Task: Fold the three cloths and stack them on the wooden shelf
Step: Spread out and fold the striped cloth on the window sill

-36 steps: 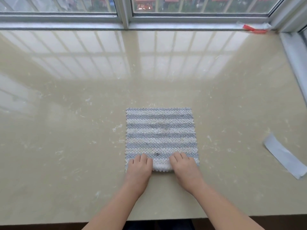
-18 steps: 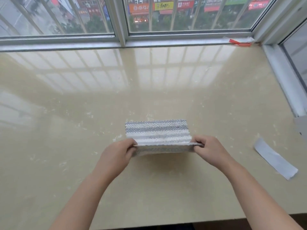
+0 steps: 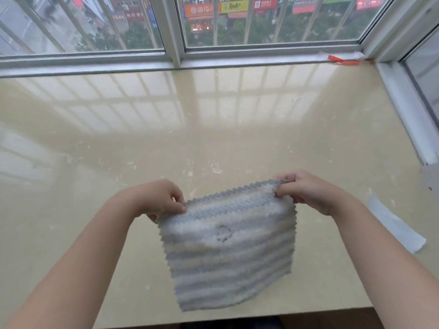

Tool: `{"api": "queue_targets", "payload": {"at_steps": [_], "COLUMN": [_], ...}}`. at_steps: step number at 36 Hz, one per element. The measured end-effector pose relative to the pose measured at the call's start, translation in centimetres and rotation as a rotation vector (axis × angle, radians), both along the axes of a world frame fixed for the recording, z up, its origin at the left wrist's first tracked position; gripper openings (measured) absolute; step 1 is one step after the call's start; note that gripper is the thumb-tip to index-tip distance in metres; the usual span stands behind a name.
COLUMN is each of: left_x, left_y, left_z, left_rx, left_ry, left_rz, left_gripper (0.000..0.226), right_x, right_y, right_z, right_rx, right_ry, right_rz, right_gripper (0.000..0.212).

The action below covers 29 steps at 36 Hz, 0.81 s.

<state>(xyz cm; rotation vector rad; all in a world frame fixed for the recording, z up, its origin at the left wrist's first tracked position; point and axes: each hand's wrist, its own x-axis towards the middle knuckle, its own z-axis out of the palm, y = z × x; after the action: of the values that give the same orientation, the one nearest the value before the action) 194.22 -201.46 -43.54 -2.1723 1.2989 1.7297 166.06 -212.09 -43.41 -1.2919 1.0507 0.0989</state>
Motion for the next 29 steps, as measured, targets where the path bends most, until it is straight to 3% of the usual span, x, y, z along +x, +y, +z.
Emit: {"api": "queue_targets", "payload": {"at_steps": [4, 8, 11, 15, 19, 21, 24, 26, 29], "left_x": [0.1, 0.3, 0.2, 0.5, 1.1, 0.7, -1.0, -2.7, -5.6], "left_y": [-2.7, -4.5, -5.5, -6.2, -6.2, -5.7, -4.4, -3.5, -2.4], "left_z": [-6.0, -9.8, -11.6, -13.1, -14.2, -14.6, -15.1, -15.5, -17.1], "left_rx": [-0.04, -0.126, -0.214, -0.313, -0.365, -0.432, -0.696, -0.847, -0.884], "left_ry": [-0.151, -0.254, -0.344, -0.421, -0.459, -0.565, -0.727, -0.715, -0.637], "left_rz": [-0.091, -0.114, -0.065, 0.038, 0.112, 0.118, 0.111, 0.054, -0.092], "left_gripper": [0.023, 0.016, 0.013, 0.017, 0.021, 0.029, 0.035, 0.039, 0.044], "right_x": [1.7, 2.7, 3.2, 3.8, 4.2, 4.6, 6.0, 7.3, 9.0], "right_y": [-1.8, -3.0, -3.8, -4.6, -5.1, -4.3, -1.7, 0.5, 3.1], "right_z": [-5.9, -10.0, -12.0, -13.4, -13.8, -13.6, -13.8, -14.7, -16.7], "right_rx": [-0.052, -0.142, -0.239, -0.391, -0.5, -0.693, -1.021, -1.101, -1.158], "right_ry": [0.168, 0.247, 0.279, 0.311, 0.416, 0.526, 0.49, 0.41, 0.374], "right_rz": [-0.067, -0.148, -0.178, -0.216, -0.278, -0.287, -0.194, -0.043, 0.204], "right_gripper": [0.021, 0.035, 0.032, 0.009, 0.025, 0.032, 0.042, 0.049, 0.052]}}
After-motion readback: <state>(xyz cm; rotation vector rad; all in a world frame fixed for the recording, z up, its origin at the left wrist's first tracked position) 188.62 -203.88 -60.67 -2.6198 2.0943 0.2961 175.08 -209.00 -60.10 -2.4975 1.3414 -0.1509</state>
